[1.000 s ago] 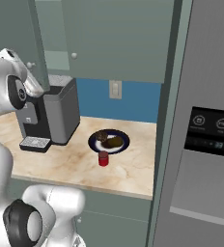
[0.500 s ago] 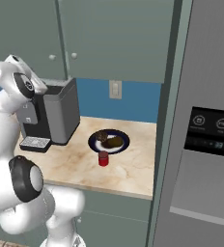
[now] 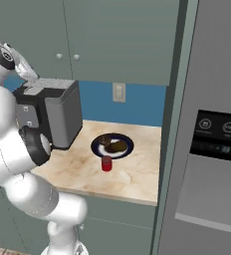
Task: Pick the avocado and bread from the counter and place them on the plate. Then pick the jam from the cabinet and place it next to the plate. Lastly close the cabinet door.
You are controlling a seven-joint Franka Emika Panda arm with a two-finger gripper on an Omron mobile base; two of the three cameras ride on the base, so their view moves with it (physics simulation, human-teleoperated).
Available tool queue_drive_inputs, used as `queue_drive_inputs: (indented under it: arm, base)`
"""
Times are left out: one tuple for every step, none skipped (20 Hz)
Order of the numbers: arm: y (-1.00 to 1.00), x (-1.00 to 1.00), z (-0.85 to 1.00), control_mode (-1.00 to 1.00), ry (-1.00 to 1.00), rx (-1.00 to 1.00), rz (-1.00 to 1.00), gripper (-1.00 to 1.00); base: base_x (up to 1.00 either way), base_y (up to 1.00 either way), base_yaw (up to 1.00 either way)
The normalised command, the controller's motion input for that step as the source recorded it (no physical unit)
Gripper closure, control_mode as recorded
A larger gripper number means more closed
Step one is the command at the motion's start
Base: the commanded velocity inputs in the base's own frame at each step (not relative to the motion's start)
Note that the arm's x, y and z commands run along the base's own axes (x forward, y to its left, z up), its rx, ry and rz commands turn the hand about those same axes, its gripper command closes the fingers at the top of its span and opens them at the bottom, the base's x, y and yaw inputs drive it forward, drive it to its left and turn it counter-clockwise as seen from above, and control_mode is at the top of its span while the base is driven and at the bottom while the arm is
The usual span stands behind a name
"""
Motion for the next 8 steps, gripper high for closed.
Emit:
queue_drive_inputs:
  arm:
    - [0.07, 1.0, 0.11, -1.0, 0.3, -0.13, -0.2, -1.0]
    - [0.04, 1.0, 0.01, -1.0, 0.28, -0.13, -0.2, -1.0]
    - [0.0, 1.0, 0.0, -1.0, 0.26, -0.11, -0.19, -1.0]
    - [0.0, 1.0, 0.0, -1.0, 0.25, -0.09, -0.19, -1.0]
    - [0.0, 1.0, 0.0, -1.0, 0.23, -0.07, -0.17, -1.0]
    - [0.0, 1.0, -0.04, -1.0, 0.21, -0.05, -0.17, -1.0]
    - [0.0, 1.0, -0.14, -1.0, 0.19, -0.03, -0.14, -1.0]
    - [0.0, 1.0, -0.3, -1.0, 0.15, -0.01, -0.12, -1.0]
  base:
    - [0.0, 0.0, 0.0]
    - [0.0, 0.0, 0.0]
    - [0.0, 0.0, 0.0]
    - [0.0, 0.0, 0.0]
    - [0.0, 0.0, 0.0]
    - [0.0, 0.0, 0.0]
    - [0.0, 0.0, 0.0]
    - [0.0, 0.0, 0.0]
